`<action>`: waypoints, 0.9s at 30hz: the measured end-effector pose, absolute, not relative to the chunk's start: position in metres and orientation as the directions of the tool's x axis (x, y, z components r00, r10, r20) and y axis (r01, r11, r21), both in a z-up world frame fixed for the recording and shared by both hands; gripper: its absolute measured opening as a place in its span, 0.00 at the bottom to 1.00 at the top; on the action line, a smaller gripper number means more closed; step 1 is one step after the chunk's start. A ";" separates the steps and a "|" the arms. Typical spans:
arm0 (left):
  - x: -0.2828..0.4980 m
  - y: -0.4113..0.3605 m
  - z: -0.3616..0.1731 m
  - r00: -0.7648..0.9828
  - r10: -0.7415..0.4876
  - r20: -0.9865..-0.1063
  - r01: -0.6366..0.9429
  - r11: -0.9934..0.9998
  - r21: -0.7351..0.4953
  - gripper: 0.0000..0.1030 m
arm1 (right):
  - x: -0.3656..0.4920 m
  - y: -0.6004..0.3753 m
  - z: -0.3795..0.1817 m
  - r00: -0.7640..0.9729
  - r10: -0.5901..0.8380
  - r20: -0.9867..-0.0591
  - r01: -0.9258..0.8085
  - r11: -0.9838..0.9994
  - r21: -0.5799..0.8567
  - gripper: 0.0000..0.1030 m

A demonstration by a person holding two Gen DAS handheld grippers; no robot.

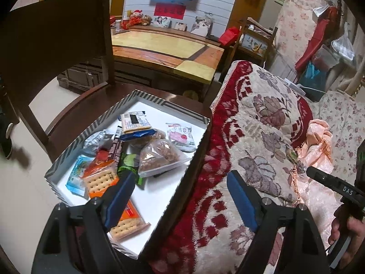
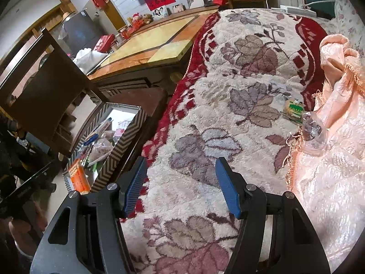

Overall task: Organize snacks
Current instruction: 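Move both grippers back over the blanket toward the remaining snacks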

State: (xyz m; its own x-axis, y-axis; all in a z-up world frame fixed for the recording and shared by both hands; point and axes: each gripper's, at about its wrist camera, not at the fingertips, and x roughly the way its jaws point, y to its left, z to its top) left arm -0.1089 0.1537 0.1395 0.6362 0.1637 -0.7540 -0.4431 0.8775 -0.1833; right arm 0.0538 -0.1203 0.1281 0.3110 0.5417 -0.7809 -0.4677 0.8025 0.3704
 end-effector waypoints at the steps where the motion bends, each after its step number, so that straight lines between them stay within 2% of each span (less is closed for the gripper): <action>1: -0.107 0.153 0.138 0.635 0.154 -0.757 -0.436 0.881 -0.186 0.82 | 0.053 -0.121 0.129 0.314 0.538 -0.782 -0.471 0.804 0.364 0.60; 11: -0.075 0.118 0.124 0.612 0.098 -0.785 -0.355 0.921 -0.162 0.83 | 0.061 -0.157 0.120 0.346 0.476 -0.809 -0.428 0.847 0.316 0.60; 27: 0.023 0.048 0.102 0.568 0.008 -0.823 -0.195 0.973 -0.126 0.83 | 0.113 -0.211 0.092 0.361 0.412 -0.837 -0.343 0.893 0.292 0.61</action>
State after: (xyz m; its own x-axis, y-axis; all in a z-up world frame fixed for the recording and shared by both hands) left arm 0.0226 0.0476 0.1023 0.5683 0.0076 -0.8228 -0.1954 0.9726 -0.1260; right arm 0.1127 -0.2113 0.0918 0.3608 0.4123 -0.8365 -0.3426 0.8929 0.2923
